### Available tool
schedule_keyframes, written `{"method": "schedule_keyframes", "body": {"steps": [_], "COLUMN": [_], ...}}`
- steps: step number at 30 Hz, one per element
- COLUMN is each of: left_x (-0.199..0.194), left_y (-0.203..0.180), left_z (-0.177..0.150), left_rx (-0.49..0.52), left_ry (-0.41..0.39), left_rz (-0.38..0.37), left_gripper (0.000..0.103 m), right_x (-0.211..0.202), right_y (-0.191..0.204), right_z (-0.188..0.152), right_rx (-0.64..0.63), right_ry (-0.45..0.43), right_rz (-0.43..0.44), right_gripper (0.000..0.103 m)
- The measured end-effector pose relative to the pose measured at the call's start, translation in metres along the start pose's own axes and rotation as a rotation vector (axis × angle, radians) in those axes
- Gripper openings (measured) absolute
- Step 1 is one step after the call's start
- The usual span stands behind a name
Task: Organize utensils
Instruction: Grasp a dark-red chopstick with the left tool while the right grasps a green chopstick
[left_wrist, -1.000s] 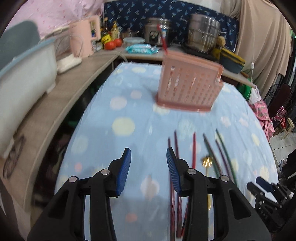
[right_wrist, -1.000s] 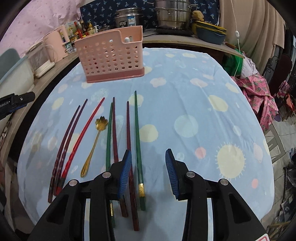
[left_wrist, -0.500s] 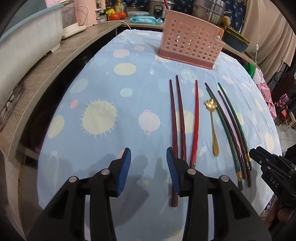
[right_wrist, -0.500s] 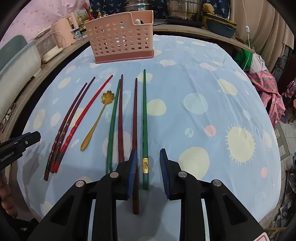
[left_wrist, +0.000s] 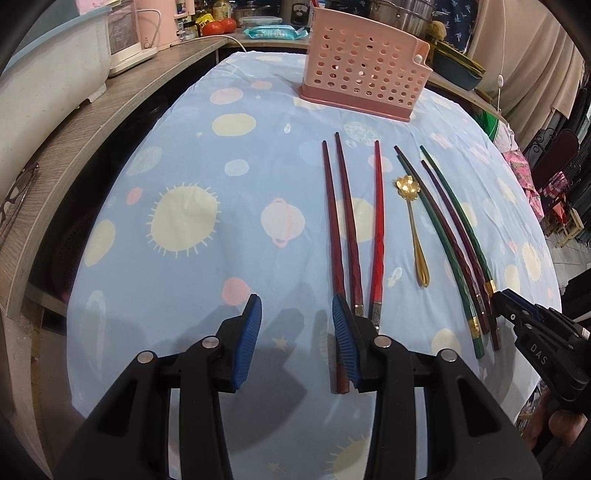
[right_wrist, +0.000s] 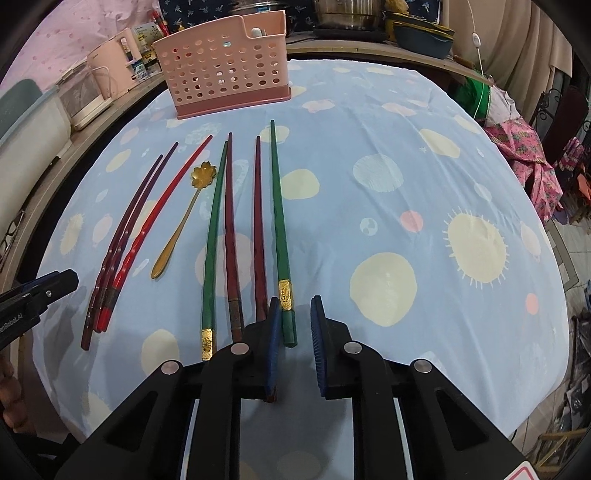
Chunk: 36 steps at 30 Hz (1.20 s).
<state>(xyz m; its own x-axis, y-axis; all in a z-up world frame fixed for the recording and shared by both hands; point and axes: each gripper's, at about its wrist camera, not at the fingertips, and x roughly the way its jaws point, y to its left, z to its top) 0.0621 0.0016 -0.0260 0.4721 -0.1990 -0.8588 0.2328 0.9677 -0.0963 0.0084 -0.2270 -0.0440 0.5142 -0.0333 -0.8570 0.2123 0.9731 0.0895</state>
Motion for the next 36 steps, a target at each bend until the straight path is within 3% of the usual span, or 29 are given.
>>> {"method": "schedule_keyframes", "body": {"steps": [32, 34, 36], "left_x": [0.011, 0.011, 0.011], "left_y": [-0.01, -0.009, -0.009], "left_z": [-0.02, -0.02, -0.021], "left_rx": [0.043, 0.039, 0.036], "left_ry": [0.071, 0.07, 0.071], "left_rz": [-0.024, -0.032, -0.043], "left_gripper": [0.037, 0.035, 0.026], "right_x": [0.003, 0.003, 0.002], "right_y": [0.002, 0.002, 0.002], "right_z": [-0.005, -0.005, -0.006], "right_rx": [-0.008, -0.01, -0.013], "right_ry": [-0.01, -0.011, -0.014], "right_rz": [-0.004, -0.004, -0.006], "right_gripper": [0.013, 0.013, 0.013]}}
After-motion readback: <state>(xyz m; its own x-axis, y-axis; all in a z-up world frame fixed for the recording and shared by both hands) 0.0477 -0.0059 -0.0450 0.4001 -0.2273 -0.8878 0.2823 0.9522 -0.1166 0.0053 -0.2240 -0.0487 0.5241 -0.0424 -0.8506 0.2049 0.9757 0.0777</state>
